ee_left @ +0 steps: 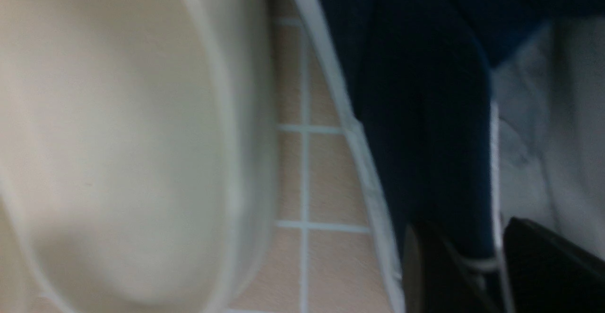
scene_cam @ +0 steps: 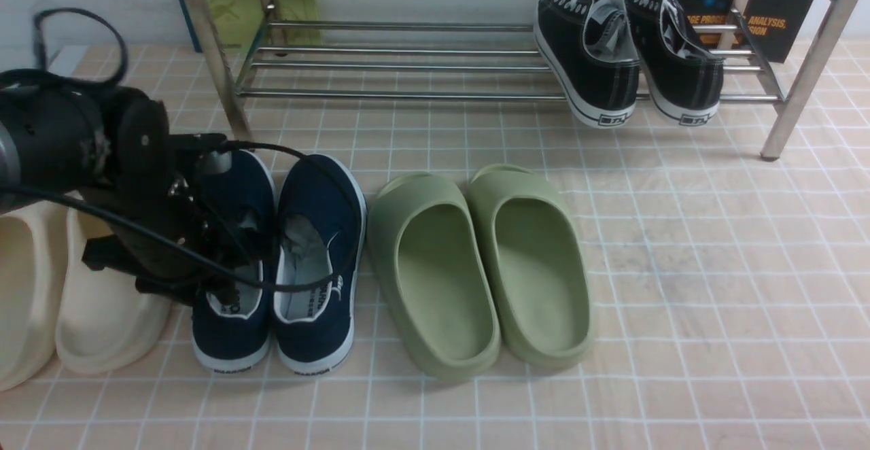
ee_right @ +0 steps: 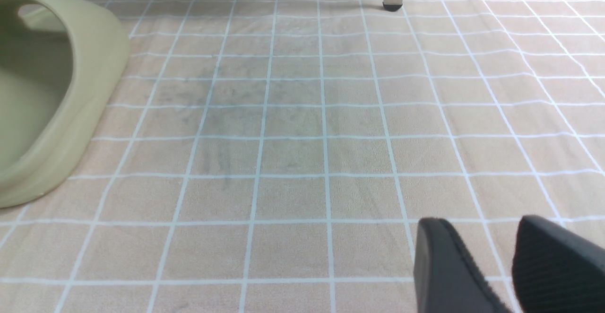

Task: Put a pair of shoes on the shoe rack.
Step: Use the left arm to grab the shoe closest to it, then use the left arm to put a shoe into the shoe rack

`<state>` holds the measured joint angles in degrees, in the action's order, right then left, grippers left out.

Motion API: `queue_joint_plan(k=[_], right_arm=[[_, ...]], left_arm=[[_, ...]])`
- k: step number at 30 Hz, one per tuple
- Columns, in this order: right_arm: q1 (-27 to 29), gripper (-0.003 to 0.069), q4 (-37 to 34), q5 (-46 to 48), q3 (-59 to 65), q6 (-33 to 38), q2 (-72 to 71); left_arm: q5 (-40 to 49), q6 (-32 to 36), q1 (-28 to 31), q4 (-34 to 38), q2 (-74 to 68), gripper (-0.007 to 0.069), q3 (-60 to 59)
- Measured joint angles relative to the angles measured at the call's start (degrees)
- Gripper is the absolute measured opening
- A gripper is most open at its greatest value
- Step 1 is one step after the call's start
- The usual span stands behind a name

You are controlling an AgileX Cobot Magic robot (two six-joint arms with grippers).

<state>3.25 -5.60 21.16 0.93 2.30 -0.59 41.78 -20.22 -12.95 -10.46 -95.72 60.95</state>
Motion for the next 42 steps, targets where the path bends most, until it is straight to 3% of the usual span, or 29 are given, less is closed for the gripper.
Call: queue_joint_plan(k=[1, 2, 4, 8, 14, 21, 37, 42], right_arm=[[0.0, 0.0238, 0.0, 0.0, 0.0, 0.0, 0.0], [0.0, 0.0238, 0.0, 0.0, 0.0, 0.0, 0.0], [0.0, 0.0238, 0.0, 0.0, 0.0, 0.0, 0.0], [0.0, 0.0238, 0.0, 0.0, 0.0, 0.0, 0.0], [0.0, 0.0238, 0.0, 0.0, 0.0, 0.0, 0.0], [0.0, 0.0238, 0.0, 0.0, 0.0, 0.0, 0.0], [0.0, 0.0238, 0.0, 0.0, 0.0, 0.0, 0.0], [0.0, 0.0238, 0.0, 0.0, 0.0, 0.0, 0.0]], left_arm=[[-0.07, -1.48, -0.07, -0.66, -0.08, 0.0185, 0.0], [-0.08, -6.17, -0.7, -5.63, -0.36, 0.0102, 0.0], [0.55, -10.75, -1.33, -11.59, -0.36, 0.005, 0.08], [2.21, -12.75, -1.67, -14.98, 1.27, 0.0046, 1.45], [9.89, -5.53, -1.73, -8.57, 7.31, 0.0046, 10.36], [5.91, 1.11, -1.73, -0.74, 2.8, 0.0046, 19.35], [3.48, 1.39, -1.8, 1.92, -24.07, 0.0046, 49.26], [3.95, -1.59, -1.74, 1.13, -31.65, 0.0046, 60.58]])
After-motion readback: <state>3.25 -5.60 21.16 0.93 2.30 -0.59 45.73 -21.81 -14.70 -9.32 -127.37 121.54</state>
